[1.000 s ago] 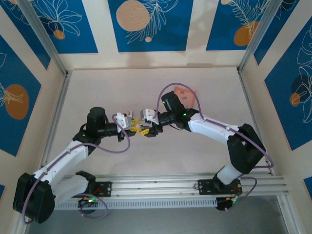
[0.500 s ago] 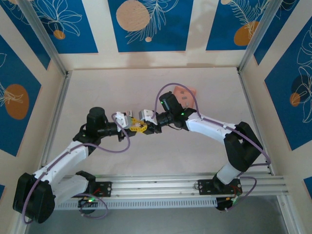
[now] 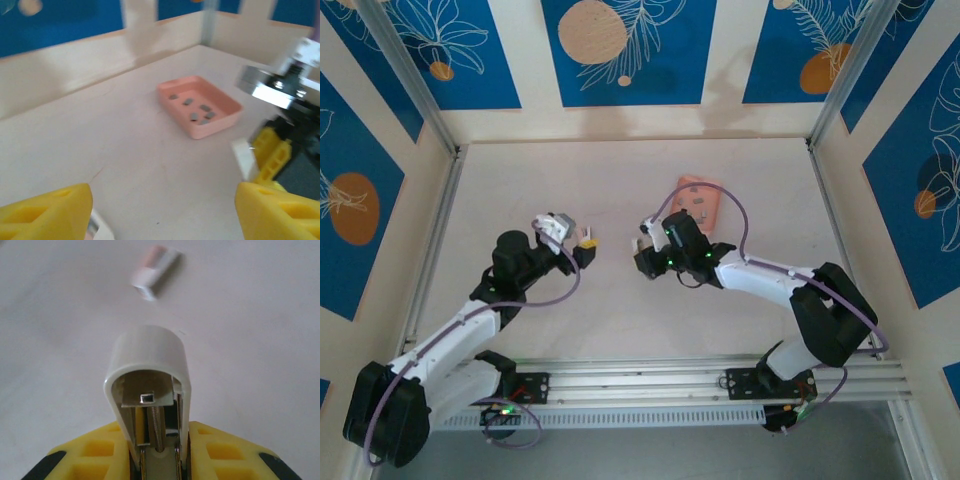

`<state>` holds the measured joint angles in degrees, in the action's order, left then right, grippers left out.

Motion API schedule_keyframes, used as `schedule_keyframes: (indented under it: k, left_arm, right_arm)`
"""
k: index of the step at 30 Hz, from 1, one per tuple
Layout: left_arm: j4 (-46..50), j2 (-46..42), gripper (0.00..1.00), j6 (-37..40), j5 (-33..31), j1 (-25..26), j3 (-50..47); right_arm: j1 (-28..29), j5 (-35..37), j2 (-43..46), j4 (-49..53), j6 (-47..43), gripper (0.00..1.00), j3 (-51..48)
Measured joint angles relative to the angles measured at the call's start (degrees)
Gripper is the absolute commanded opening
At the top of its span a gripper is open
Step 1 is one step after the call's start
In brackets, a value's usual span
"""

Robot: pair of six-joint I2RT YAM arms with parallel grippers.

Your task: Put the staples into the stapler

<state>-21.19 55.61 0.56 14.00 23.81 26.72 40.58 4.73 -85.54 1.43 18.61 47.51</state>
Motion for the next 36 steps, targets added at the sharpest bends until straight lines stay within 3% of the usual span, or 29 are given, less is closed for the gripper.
schedule_keyframes:
  k: [5, 9, 20, 28, 36]
  left_arm:
    - [3.3, 2.38, 0.71, -8.02, -9.84, 0.0, 0.02]
    - [6.4, 4.68, 0.71, -11.65, -13.53, 0.0, 0.42]
    - [11.08, 9.16, 0.71, -15.43, -17.7, 0.0, 3.48]
    - [15.1, 12.94, 0.72, -16.81, -19.02, 0.0, 6.38]
    - [22.64, 18.45, 0.75, -18.93, -19.85, -0.07, 12.79]
  right_arm:
    - [1.14, 12.76, -4.22, 9.25, 14.82, 0.19, 3.87]
    - [1.7, 18.99, -8.68, 14.34, 20.96, 0.19, 6.95]
    - [2.84, 24.52, -14.84, 16.06, 27.89, 0.23, 9.29]
    - [3.58, 25.42, -15.91, 16.85, 28.87, 0.52, 11.28]
    - [4.81, 26.21, -11.87, 19.69, 26.8, 0.6, 11.63]
